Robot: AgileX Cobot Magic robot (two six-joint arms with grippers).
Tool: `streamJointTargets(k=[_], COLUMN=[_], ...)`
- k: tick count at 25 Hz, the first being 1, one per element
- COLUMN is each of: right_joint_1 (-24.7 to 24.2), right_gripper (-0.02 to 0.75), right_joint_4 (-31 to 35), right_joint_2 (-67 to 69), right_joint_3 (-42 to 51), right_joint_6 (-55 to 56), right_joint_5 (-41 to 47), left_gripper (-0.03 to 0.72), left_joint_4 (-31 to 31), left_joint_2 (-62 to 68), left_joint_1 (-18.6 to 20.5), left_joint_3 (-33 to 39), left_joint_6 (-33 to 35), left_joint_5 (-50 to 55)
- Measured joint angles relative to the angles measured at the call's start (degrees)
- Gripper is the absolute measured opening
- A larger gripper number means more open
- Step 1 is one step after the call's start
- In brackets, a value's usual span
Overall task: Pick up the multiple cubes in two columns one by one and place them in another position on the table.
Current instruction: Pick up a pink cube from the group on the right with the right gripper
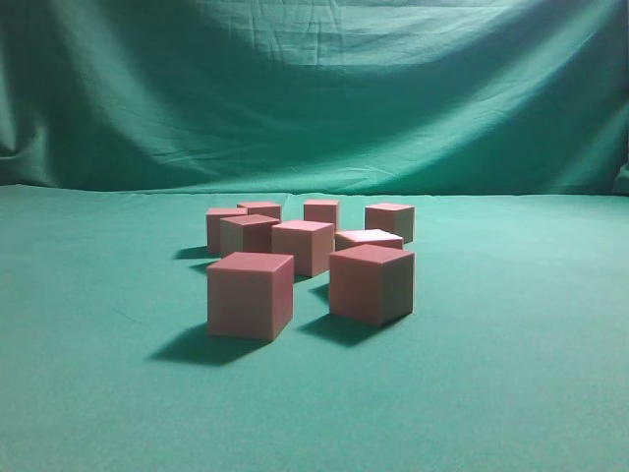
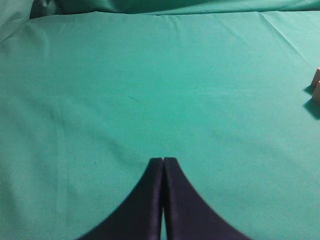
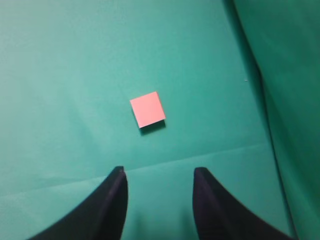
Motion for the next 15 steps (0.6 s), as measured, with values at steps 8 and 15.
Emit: streamJointTargets(k=[8,15], right_joint_1=[-0.37,-0.37], right_gripper=[0.32,0.653], right_joint_4=[2.83,2.86], right_joint_2=[10.88,16.76], right_joint_3=[0.0,0.0], right_joint_6=[-5.43,-7.28], right_joint_5=[-5.2,-8.79], left_gripper=[0.0,0.0], left_joint_4=[0.0,0.0], left_joint_2=[0.0,0.0], left_joint_1=[0.0,0.0], left_joint_3=[0.0,0.0], left_joint_6=[0.0,0.0], left_joint_5=[0.0,0.0])
